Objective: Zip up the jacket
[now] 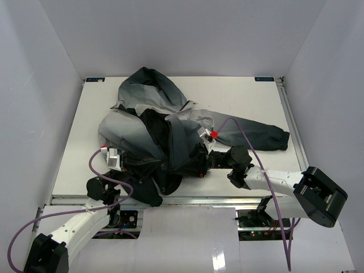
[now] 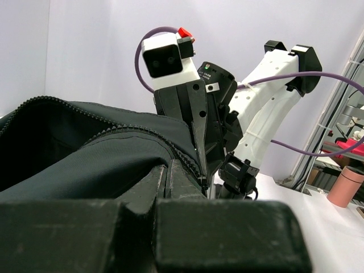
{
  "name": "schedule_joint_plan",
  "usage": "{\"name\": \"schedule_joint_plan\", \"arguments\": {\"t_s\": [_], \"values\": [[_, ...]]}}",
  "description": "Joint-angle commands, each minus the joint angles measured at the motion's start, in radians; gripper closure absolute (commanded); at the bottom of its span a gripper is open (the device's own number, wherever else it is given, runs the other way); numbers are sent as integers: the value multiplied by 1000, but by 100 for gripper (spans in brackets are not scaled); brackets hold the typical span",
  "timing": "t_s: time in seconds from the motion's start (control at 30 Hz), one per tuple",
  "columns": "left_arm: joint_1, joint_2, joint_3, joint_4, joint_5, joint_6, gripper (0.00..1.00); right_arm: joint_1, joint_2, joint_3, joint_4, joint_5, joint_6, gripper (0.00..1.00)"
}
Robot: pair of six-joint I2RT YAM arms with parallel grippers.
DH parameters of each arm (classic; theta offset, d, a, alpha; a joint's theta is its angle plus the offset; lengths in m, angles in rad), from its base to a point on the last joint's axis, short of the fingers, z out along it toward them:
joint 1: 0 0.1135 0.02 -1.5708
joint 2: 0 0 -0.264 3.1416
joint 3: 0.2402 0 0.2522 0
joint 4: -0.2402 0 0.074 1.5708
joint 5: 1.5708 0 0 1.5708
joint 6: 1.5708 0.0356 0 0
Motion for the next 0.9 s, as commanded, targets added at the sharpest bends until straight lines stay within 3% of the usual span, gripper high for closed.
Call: {"name": "schedule_joint_plan", "arguments": {"t_s": [0.0,0.87], "values": [[0,-31,-264,12,-13,25,100,7,-20,25,72,23,6,92],[-1,-36,-246,-15,-47,75,100,8,-17,14,60,48,33,92]]}}
